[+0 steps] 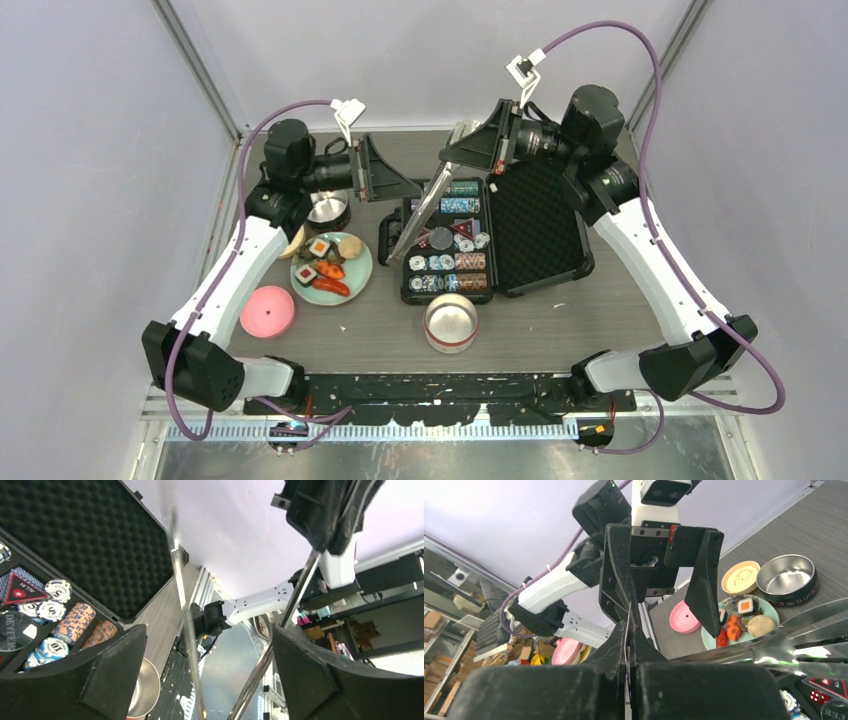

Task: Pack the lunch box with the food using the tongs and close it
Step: Pick up the clamp at the center of the board.

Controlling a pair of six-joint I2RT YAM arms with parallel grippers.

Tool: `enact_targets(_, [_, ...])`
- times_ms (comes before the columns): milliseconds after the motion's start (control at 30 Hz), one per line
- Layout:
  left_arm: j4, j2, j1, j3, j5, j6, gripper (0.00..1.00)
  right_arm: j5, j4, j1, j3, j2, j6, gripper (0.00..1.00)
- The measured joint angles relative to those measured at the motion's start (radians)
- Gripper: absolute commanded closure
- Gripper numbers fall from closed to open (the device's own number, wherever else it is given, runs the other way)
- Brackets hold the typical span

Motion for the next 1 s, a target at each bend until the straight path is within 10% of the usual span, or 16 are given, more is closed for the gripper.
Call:
enact_targets(333, [0.436, -0.018, 0.026, -0.222, 0.132, -0.322, 0.00, -0.017, 0.116, -0.043, 0.000, 0.000, 0.092, 0.99])
enact_targets(1000, [0.612, -0.090, 0.019, -0.334, 0.158, -0.446, 0.00, -0.140, 0.336, -0.050, -0.051, -0.004, 0.214, 1.00])
